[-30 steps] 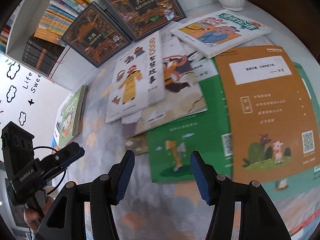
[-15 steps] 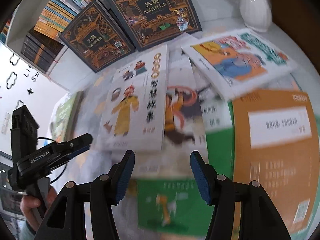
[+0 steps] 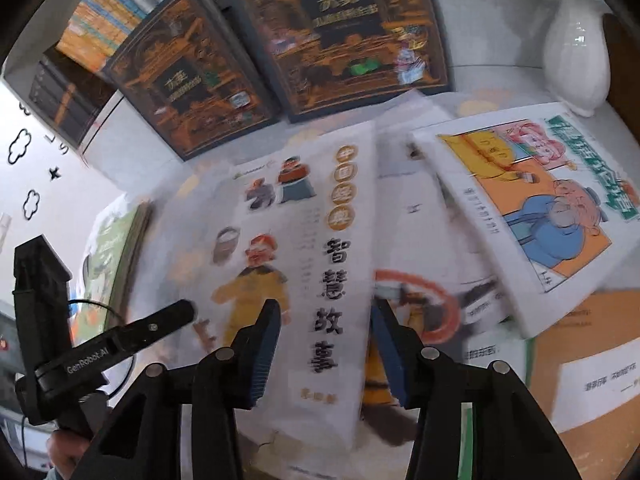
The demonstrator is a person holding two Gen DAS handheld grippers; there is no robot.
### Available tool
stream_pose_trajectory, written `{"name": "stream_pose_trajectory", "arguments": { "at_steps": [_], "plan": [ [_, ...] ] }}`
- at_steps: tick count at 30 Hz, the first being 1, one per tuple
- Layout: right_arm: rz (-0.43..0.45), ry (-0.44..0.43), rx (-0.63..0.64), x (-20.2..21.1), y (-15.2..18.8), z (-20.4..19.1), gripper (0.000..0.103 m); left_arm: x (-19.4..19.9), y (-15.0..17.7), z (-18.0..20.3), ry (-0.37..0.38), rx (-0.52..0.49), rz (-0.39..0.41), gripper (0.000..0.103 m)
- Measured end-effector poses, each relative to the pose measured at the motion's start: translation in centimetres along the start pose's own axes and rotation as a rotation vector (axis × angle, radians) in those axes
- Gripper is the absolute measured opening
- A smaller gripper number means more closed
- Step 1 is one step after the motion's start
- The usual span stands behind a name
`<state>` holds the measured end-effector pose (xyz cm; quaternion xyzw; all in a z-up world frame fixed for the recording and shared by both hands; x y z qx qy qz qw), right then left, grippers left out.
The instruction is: Organize books
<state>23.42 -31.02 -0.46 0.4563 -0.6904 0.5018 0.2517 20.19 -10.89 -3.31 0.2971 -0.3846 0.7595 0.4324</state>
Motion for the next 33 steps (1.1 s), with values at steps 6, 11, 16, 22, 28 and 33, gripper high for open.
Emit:
{"name": "stream_pose_trajectory", "arguments": {
  "at_steps": [6, 11, 16, 22, 28, 33],
  "plan": [
    [-0.06, -0.017, -0.017, 2.3, 3.9, -0.4, 0.047, 2.2, 4.7, -0.2, 0.015, 0.001, -0.047, 0.053],
    [-0.112, -0.004, 0.036, 5.1, 10.0, -1.3, 0.048, 5.1, 10.9, -0.3, 0.018, 0.011, -0.088, 0.053],
    [-0.196, 0.03, 0.09, 7.7, 17.7, -1.3, 0.048, 7.9, 17.6, -0.2, 0.054, -0.015, -0.163, 0.053],
    [-0.25, 0.019, 0.092, 9.5, 22.3, -0.2, 0.047, 9.4, 21.1, 0.1, 0.065, -0.023, -0.184, 0.053],
    [-0.159, 0.083, 0.13, 10.7, 22.2, 0.0, 0.044, 9.5, 21.5, -0.2, 0.054, 0.012, -0.125, 0.055],
    [-0.155, 0.041, 0.142, 10.0, 22.9, -0.3, 0.037, 9.2, 21.6, 0.3, 0.061, -0.014, -0.126, 0.061]
  ]
}}
Point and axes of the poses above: each gripper's, at about its wrist camera, not at the fingertips, and x roughly against the way its jaws point, z to its right, y to its underside, the point moved 5 cm from there along -x, roughly the way its jaws point, and after that the axes turned 3 degrees about z, right-handed, at the moved point
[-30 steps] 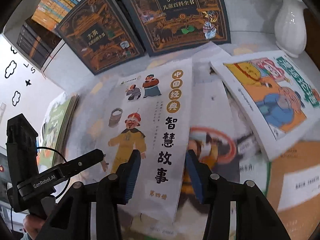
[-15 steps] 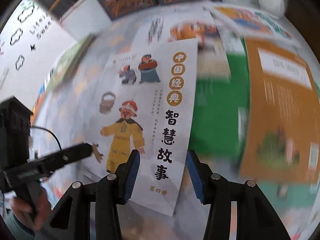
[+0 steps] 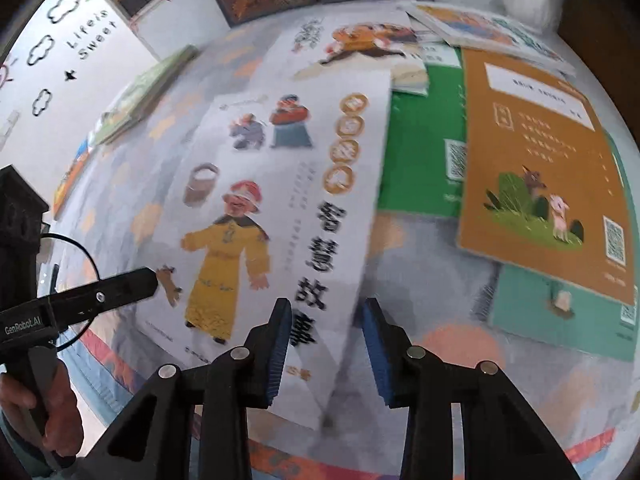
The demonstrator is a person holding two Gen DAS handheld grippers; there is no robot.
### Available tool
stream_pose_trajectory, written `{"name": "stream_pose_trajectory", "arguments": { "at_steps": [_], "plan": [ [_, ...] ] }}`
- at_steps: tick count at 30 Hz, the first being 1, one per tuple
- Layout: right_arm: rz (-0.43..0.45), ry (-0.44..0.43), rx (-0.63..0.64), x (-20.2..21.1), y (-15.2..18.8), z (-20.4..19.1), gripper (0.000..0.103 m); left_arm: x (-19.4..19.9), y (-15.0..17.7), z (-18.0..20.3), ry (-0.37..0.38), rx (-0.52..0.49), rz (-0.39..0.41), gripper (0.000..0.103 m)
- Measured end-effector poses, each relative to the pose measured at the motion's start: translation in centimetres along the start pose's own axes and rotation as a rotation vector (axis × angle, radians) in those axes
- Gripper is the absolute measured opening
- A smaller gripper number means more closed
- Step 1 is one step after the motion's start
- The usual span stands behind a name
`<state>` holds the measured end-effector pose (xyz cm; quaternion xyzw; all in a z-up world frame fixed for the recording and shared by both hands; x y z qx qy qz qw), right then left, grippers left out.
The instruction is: Organize books
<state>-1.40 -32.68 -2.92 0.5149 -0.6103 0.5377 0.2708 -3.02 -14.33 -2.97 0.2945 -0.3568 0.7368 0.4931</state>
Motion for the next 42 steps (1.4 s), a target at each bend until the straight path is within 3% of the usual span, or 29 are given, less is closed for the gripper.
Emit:
{"name": "stream_pose_trajectory", "arguments": {
  "at_steps": [3, 5, 7, 10, 11, 15, 16, 19, 22, 26, 31, 38, 40, 42],
  "plan": [
    [0.006, -0.037, -0.048, 0.1, 0.2, 0.8, 0.037, 0.6, 0.0, 0.0, 0.052, 0.039, 0.018, 0.061],
    [0.007, -0.067, -0.099, 0.3, 0.3, 1.7, 0.037, 1.6, -0.1, 0.3, 0.151, 0.07, 0.044, 0.061],
    [0.005, -0.117, -0.155, 0.3, 0.2, 2.4, 0.037, 2.8, -0.3, 0.9, 0.322, 0.129, 0.049, 0.06],
    [0.005, -0.133, -0.174, 0.2, 0.0, 2.7, 0.037, 3.4, -0.4, 1.8, 0.432, 0.172, 0.059, 0.058],
    [0.006, -0.127, -0.164, 0.3, 0.1, 2.6, 0.037, 3.1, -0.4, 2.0, 0.422, 0.169, 0.062, 0.054],
    [0.007, -0.114, -0.153, 0.2, 0.0, 2.2, 0.037, 0.8, 0.0, 1.5, 0.285, 0.146, 0.024, 0.012],
    [0.004, -0.117, -0.158, 0.2, 0.0, 2.1, 0.037, 0.3, 0.2, 1.3, 0.275, 0.156, 0.011, 0.01],
    [-0.027, -0.141, -0.191, -0.1, -0.5, 2.3, 0.037, -0.3, 0.6, 0.8, 0.304, 0.209, -0.01, 0.01],
    [-0.075, -0.243, -0.287, 0.0, -0.1, 3.2, 0.045, 0.2, 0.0, 0.7, 0.445, 0.312, -0.01, 0.01],
    [-0.094, -0.366, -0.423, -0.1, 0.2, 4.8, 0.051, 0.6, -1.1, 0.8, 0.561, 0.394, -0.016, 0.01],
    [-0.122, -0.456, -0.489, -0.9, -0.2, 4.9, 0.054, 0.1, -1.6, 0.4, 0.622, 0.511, -0.026, 0.012],
    [-0.138, -0.683, -0.646, -2.2, -0.4, 5.1, 0.054, -0.4, -1.0, -0.9, 0.703, 0.649, -0.059, 0.012],
    [-0.108, -0.675, -0.649, -1.8, -0.3, 5.1, 0.052, -0.4, -0.8, -1.0, 0.688, 0.641, -0.06, 0.011],
    [-0.081, -0.612, -0.589, -1.0, -0.6, 4.8, 0.038, -0.3, -0.9, -0.9, 0.635, 0.594, -0.059, 0.01]
  ]
}}
Point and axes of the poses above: each gripper's, at about its wrist camera, not at the fingertips, and x roughly against the way its jaws point, z to its right, y to its underside, the point moved 5 cm from there along -x, roughly the way its jaws point, and after that the axes turned 3 degrees about z, right-handed, at the moved point
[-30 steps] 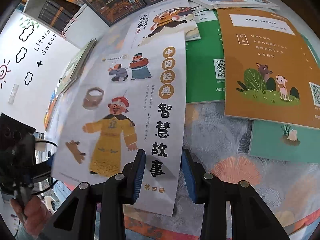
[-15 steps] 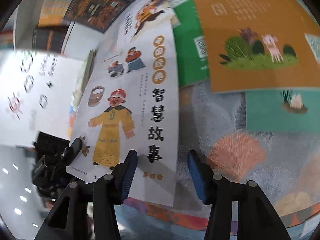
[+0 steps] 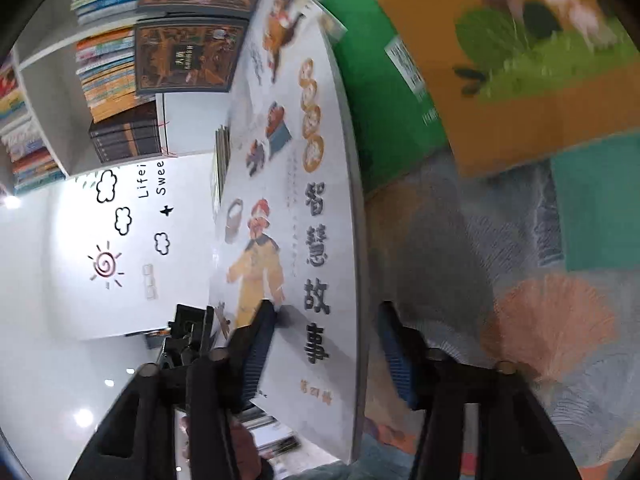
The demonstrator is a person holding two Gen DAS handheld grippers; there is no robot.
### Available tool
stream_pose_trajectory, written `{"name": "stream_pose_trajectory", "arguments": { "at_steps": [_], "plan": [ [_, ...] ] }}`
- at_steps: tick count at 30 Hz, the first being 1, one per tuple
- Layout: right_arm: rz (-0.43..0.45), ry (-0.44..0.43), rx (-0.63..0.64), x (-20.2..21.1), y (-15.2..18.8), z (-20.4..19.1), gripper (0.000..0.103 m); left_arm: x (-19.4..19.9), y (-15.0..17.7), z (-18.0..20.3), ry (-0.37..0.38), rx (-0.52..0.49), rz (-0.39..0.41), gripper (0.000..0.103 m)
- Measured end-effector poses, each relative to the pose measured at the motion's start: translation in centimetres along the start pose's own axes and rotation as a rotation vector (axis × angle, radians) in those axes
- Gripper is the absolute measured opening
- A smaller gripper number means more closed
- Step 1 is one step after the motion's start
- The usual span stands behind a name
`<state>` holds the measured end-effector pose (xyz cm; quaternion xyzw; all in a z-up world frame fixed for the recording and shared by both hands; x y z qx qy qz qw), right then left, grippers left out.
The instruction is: Organize books
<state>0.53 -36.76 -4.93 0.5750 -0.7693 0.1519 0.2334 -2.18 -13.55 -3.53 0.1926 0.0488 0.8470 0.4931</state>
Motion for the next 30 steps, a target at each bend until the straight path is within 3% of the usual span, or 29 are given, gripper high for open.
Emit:
{"name": "stream_pose_trajectory", "arguments": {
  "at_steps": [5, 10, 18, 21, 30],
  "plan": [
    [0.072, 0.181, 0.217, 0.5, 0.2, -2.5, 0.031, -0.1, 0.3, 0.4, -0.166, -0.135, -0.009, 0.01],
    [0.105, 0.335, 0.418, -0.1, 1.3, -4.8, 0.03, 0.0, 1.0, 1.5, -0.341, -0.319, -0.001, 0.01],
    [0.104, 0.489, 0.689, -2.1, 4.6, -9.1, 0.03, 2.9, 0.7, 3.0, -0.335, -0.426, 0.02, 0.011],
    [0.116, 0.507, 0.764, -3.0, 5.3, -11.5, 0.03, 4.1, 0.4, 4.1, -0.273, -0.438, 0.022, 0.014],
    [0.169, 0.524, 0.839, -5.2, 5.7, -16.8, 0.03, 8.3, -2.4, 6.2, -0.209, -0.459, 0.046, 0.016]
  ]
}}
Point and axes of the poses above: each gripper's, at about its wrist camera, not at the fingertips, and x roughly against the way its jaws point, z to its right, y to its underside, the point moved 5 cm from there along -x, roughly the way its jaws point, and after that the axes turned 3 degrees about z, right-handed, at the moved point
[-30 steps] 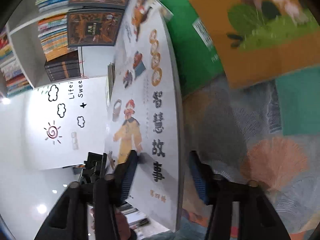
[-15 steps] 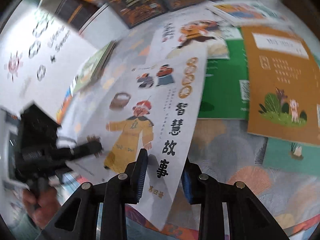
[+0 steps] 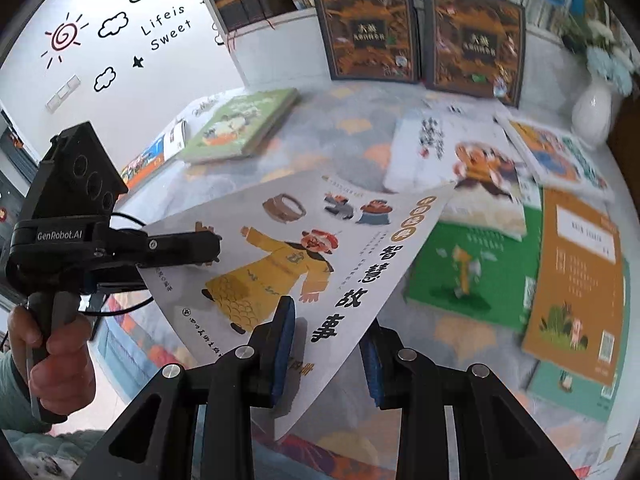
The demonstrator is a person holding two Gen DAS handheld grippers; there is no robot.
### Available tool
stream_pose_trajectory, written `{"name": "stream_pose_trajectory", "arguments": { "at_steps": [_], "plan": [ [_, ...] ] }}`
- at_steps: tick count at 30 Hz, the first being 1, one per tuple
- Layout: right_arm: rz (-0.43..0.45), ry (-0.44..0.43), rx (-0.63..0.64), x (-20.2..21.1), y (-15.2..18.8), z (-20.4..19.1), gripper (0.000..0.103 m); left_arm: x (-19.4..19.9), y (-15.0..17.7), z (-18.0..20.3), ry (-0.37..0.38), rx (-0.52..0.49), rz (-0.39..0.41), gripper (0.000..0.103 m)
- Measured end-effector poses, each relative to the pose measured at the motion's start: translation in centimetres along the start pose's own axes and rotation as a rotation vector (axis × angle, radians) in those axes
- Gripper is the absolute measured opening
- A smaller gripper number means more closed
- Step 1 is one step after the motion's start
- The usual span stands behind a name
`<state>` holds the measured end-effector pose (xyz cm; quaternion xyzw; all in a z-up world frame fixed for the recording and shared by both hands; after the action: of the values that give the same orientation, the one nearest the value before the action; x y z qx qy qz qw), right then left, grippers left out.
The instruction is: Organize books
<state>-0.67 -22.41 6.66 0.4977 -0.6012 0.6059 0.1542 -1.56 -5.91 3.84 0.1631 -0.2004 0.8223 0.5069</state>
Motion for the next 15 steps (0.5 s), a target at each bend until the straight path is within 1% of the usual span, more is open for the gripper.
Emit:
{"name": "stream_pose_trajectory", "arguments": {
  "at_steps": [5, 10, 12, 13, 15],
  "plan": [
    [0.034, -0.003, 0.02, -1.2, -3.1, -3.1, 0.03, 3.2, -3.6, -0.6, 0.019, -0.017, 0.049, 0.016],
    [0.077, -0.021, 0.046, -3.7, -7.7, -6.9, 0.03, 7.0, -8.8, -2.3, 0.043, -0.019, 0.119, 0.016],
    [0.086, -0.039, 0.05, -5.2, -9.6, -8.6, 0.03, 8.4, -10.6, -3.2, 0.036, -0.024, 0.149, 0.016],
    [0.087, -0.045, 0.057, -6.3, -10.5, -9.5, 0.03, 9.4, -11.9, -3.8, 0.024, -0.03, 0.169, 0.016],
    [0.081, -0.058, 0.07, -8.1, -11.9, -11.0, 0.03, 10.5, -13.4, -4.9, 0.002, -0.038, 0.191, 0.016]
  ]
}}
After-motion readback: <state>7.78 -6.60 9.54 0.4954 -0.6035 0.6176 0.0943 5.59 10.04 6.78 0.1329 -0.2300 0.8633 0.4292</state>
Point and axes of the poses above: each gripper's, at about its wrist camera, not at the fingertips, and x roughly against the way its jaws point, z to its right, y to its underside, the point moved 5 cm from there along -x, roughly the way its jaws point, and after that the axes turned 3 degrees about z, right-handed, at the moved point
